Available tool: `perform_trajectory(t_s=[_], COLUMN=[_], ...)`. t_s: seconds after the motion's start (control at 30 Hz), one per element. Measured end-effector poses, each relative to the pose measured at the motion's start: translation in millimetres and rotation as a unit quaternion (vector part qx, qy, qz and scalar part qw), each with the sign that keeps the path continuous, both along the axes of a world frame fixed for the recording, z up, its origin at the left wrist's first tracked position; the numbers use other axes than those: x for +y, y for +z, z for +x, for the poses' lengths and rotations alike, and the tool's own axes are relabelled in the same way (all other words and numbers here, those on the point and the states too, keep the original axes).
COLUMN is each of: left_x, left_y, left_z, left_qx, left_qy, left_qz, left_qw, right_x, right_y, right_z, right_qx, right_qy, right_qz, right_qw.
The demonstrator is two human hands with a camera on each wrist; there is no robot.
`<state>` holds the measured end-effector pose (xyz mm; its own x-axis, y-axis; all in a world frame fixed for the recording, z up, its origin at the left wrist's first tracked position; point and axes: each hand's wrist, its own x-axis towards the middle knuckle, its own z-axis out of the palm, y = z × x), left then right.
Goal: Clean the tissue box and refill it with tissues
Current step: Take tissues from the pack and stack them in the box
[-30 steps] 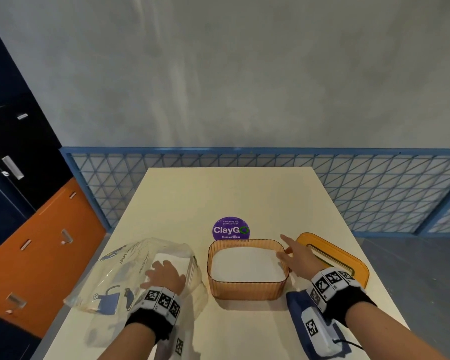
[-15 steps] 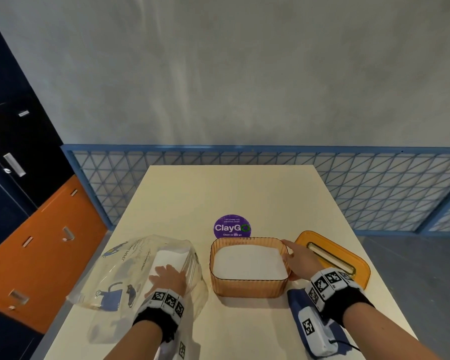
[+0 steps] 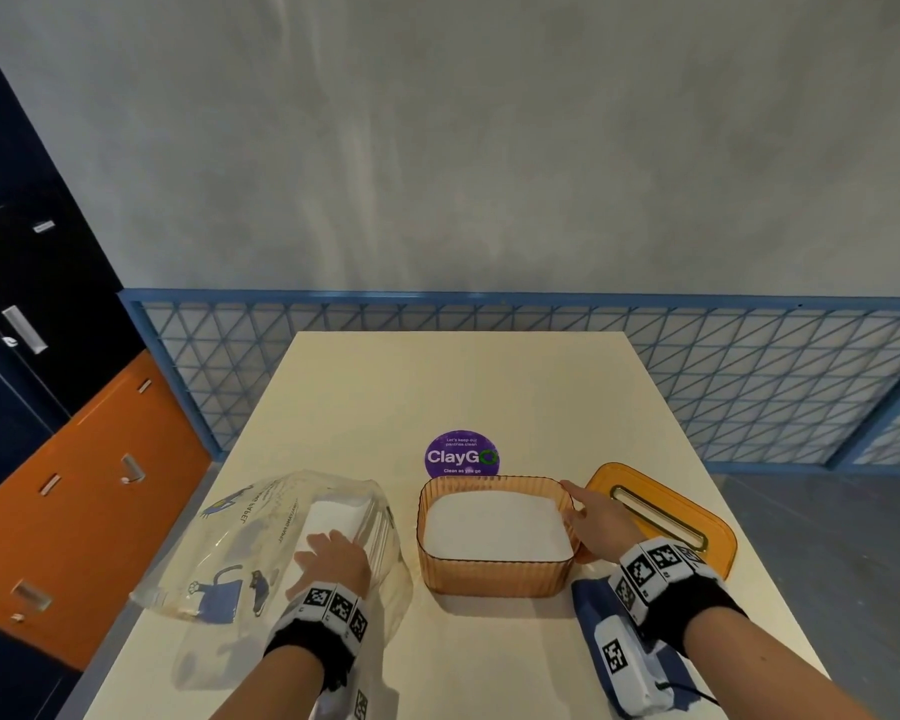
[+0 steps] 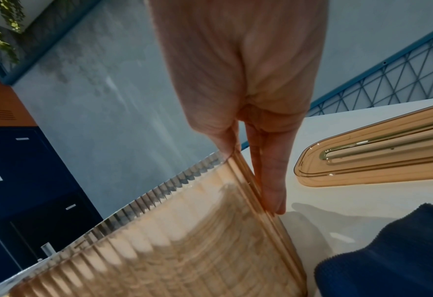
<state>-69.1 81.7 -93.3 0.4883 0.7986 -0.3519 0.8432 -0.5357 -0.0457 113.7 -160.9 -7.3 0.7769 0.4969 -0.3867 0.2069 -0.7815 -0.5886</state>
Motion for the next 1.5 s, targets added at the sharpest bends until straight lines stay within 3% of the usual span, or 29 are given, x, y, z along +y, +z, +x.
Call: perform_trajectory(t_s=[0.1, 0.2, 0.3, 0.37, 0.47, 0.5, 0.57, 0.67, 0.77, 0.9, 1.0, 1.07, 1.13, 1.2, 1.27, 1.3, 1.4, 1.5], left_x=[-5, -4, -5, -9, -19, -24, -39, -60, -74, -82, -83, -85, -84, -77, -66, -62, -62, -63], left_y=[9, 24, 58, 87, 126, 137, 155, 161, 150, 129, 122, 125, 134, 144, 146, 147, 154, 159], left_z=[-1, -8, -13, -19, -26, -27, -26, -17, -8, -1, -1, 1, 7, 15, 21, 24, 30, 31], left_qx=[0.008, 0.005, -0.087, -0.169, -0.292, -0.322, -0.370, -0.408, -0.406, -0.352, -0.426, -0.557, -0.644, -0.664, -0.655, -0.650, -0.634, -0.641], left_qy=[0.013, -0.026, -0.015, 0.011, 0.040, 0.024, -0.026, -0.128, -0.256, -0.352, -0.316, -0.178, 0.002, 0.126, 0.153, 0.135, 0.081, 0.051], left_qz=[0.006, -0.001, -0.032, -0.032, 0.009, 0.031, 0.067, 0.091, 0.087, 0.094, 0.056, -0.057, -0.209, -0.356, -0.457, -0.476, -0.425, -0.370], left_qw=[1.000, 1.000, 0.996, 0.985, 0.955, 0.946, 0.926, 0.900, 0.873, 0.862, 0.846, 0.809, 0.736, 0.646, 0.582, 0.578, 0.641, 0.670], right_x=[0, -1, -1, 3, 14, 20, 34, 53, 60, 52, 42, 35, 28, 23, 21, 20, 16, 12], right_y=[-1, -3, 1, 9, 31, 41, 67, 103, 123, 127, 123, 121, 118, 113, 109, 107, 100, 93], right_z=[1, 3, 4, 5, 1, -3, -17, -37, -45, -39, -32, -28, -26, -26, -27, -26, -26, -26], right_qx=[-0.001, -0.002, 0.023, -0.025, -0.117, -0.084, 0.066, 0.271, 0.372, 0.285, 0.195, 0.170, 0.174, 0.190, 0.208, 0.216, 0.221, 0.212], right_qy=[-0.002, 0.004, 0.006, 0.008, -0.036, -0.041, -0.027, 0.003, 0.023, 0.044, 0.043, 0.039, 0.036, 0.034, 0.027, 0.022, 0.002, -0.023], right_qz=[0.000, 0.003, -0.004, 0.013, 0.148, 0.197, 0.272, 0.313, 0.334, 0.328, 0.323, 0.335, 0.360, 0.384, 0.400, 0.406, 0.423, 0.438], right_qw=[1.000, 1.000, 1.000, 1.000, 0.981, 0.976, 0.960, 0.910, 0.866, 0.899, 0.925, 0.926, 0.916, 0.903, 0.892, 0.888, 0.879, 0.873])
